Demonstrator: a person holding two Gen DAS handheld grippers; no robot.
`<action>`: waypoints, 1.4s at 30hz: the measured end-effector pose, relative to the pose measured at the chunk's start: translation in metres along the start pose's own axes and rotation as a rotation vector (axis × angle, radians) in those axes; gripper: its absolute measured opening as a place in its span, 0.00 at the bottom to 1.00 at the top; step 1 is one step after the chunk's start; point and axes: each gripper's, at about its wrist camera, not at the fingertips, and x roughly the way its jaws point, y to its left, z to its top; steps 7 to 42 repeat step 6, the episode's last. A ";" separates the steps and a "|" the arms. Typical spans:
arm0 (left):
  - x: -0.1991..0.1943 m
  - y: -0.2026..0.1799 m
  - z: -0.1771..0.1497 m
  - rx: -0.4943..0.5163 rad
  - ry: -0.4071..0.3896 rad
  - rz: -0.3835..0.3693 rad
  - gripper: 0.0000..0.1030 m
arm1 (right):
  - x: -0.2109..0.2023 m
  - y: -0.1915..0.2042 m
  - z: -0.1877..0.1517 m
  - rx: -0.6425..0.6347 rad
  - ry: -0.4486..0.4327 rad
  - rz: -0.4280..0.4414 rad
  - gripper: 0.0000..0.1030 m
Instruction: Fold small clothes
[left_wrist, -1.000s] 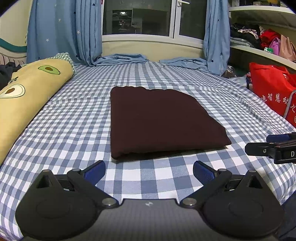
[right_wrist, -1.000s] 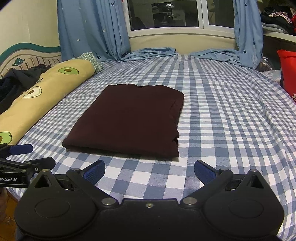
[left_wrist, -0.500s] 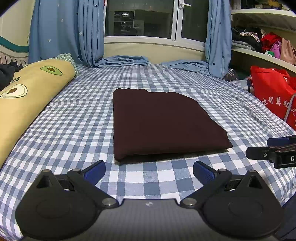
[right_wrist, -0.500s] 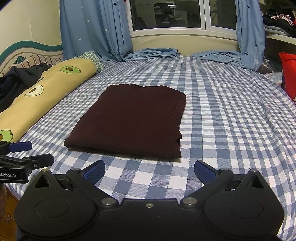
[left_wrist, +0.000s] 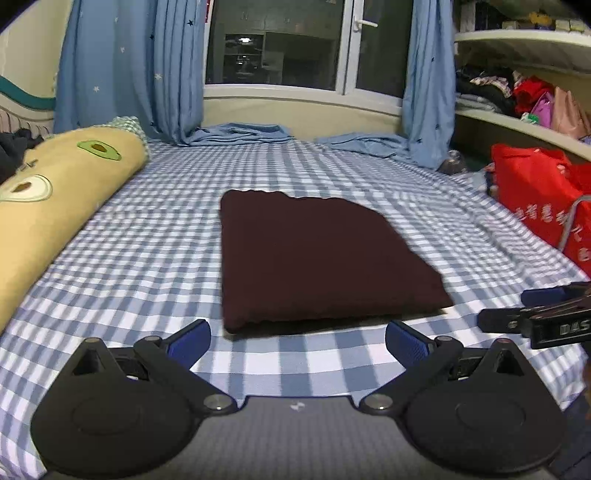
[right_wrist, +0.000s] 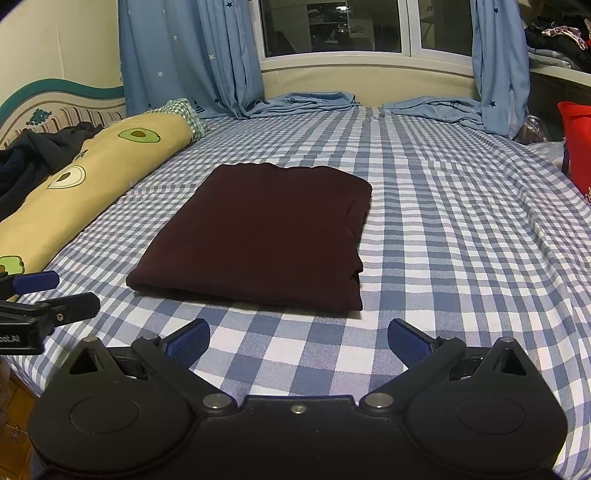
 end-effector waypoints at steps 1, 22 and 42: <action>-0.001 0.000 0.001 -0.007 -0.002 -0.010 0.99 | 0.000 0.000 0.000 0.001 0.001 -0.001 0.99; -0.007 0.000 0.003 -0.011 -0.044 0.003 0.99 | 0.001 -0.002 -0.001 0.006 0.002 -0.005 0.99; -0.007 0.000 0.003 -0.011 -0.044 0.003 0.99 | 0.001 -0.002 -0.001 0.006 0.002 -0.005 0.99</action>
